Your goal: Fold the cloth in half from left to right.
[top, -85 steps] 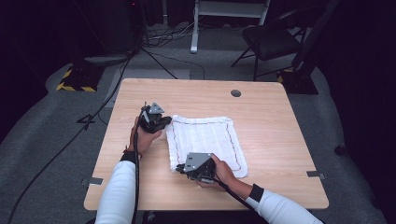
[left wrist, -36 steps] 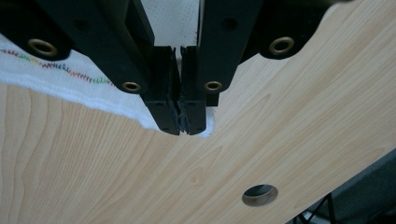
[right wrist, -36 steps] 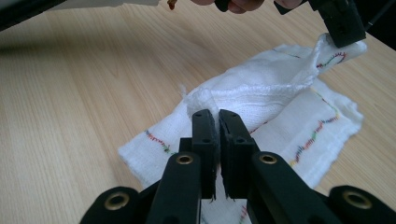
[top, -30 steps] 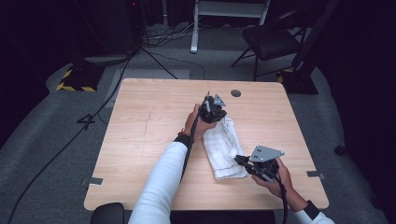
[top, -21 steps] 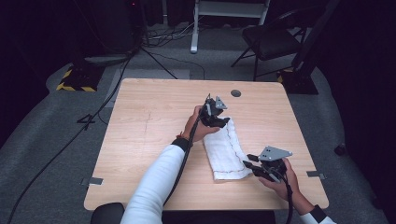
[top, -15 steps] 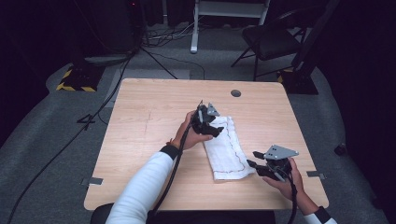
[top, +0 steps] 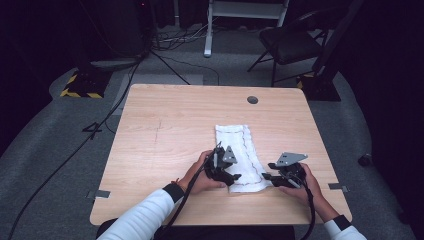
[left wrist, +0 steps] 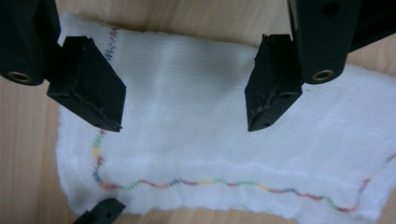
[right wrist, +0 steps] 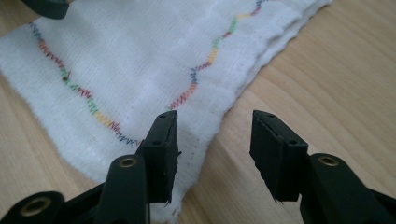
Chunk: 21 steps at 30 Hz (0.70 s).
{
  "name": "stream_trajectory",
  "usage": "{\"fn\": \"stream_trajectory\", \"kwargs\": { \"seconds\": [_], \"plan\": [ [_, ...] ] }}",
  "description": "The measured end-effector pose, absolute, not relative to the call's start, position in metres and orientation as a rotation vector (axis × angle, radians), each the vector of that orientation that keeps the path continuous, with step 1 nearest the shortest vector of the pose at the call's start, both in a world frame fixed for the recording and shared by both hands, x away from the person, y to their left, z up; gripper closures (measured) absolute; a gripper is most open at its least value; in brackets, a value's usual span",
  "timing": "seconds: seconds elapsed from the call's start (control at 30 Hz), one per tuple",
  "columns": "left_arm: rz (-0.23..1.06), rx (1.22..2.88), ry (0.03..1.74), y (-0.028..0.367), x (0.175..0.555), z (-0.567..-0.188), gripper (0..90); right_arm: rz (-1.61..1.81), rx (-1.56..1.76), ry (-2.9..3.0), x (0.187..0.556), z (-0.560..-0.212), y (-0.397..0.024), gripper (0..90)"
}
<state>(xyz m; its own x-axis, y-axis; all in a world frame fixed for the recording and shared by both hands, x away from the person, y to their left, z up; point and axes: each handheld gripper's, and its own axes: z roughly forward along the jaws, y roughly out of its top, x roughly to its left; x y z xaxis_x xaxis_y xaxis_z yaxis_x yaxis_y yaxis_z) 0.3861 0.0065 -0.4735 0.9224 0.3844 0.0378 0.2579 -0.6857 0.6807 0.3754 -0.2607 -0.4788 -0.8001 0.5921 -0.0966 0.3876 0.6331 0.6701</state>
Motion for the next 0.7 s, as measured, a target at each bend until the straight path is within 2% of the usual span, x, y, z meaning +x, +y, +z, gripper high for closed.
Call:
{"fn": "stream_trajectory", "kwargs": {
  "seconds": [0.17,0.57,0.7],
  "plan": [
    [0.222,2.417,0.449,0.01,0.378,-0.487,30.1,0.913,0.786,2.572,0.371,-0.484,-0.257,52.7],
    [0.214,2.386,0.48,0.039,0.362,-0.492,30.3,0.94,0.718,2.617,0.352,-0.485,-0.237,52.5],
    [0.219,2.385,0.484,0.048,0.353,-0.492,30.3,0.951,0.704,2.637,0.345,-0.485,-0.23,48.9]
  ]
}}
